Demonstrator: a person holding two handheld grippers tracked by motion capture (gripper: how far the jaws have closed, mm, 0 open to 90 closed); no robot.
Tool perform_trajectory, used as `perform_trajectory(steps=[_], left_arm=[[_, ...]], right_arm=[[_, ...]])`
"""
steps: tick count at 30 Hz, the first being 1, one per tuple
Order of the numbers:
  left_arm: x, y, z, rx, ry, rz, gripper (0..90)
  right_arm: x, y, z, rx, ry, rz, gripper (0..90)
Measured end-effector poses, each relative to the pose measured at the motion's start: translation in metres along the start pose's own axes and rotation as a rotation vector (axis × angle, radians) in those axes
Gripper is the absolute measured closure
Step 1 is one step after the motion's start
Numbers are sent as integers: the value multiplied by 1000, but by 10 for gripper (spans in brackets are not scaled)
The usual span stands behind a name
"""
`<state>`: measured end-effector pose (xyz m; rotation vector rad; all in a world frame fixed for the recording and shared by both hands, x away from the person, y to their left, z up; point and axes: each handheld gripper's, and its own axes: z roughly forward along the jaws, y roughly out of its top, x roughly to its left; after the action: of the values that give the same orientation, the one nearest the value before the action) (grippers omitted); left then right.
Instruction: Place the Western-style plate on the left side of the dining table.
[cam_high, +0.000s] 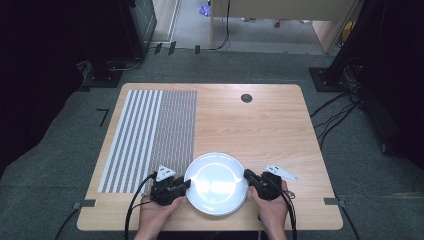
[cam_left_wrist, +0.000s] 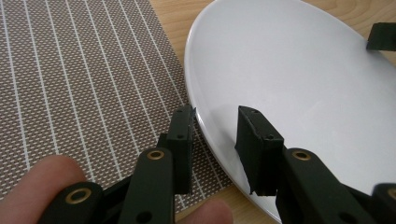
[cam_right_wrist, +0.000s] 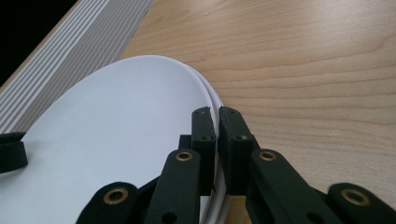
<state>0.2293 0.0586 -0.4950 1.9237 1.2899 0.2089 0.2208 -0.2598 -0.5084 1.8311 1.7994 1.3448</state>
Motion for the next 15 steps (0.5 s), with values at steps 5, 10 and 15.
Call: perform_trajectory(steps=[5, 10, 15], left_arm=[[3, 0, -1, 2, -25, -18, 671], [5, 1, -2, 5, -36, -22, 665], [7, 3, -5, -5, -43, -27, 660]], right_arm=[[0, -1, 0, -11, 0, 9, 864], [-3, -4, 1, -30, 27, 58, 869], [-3, -4, 1, -31, 34, 66, 869]])
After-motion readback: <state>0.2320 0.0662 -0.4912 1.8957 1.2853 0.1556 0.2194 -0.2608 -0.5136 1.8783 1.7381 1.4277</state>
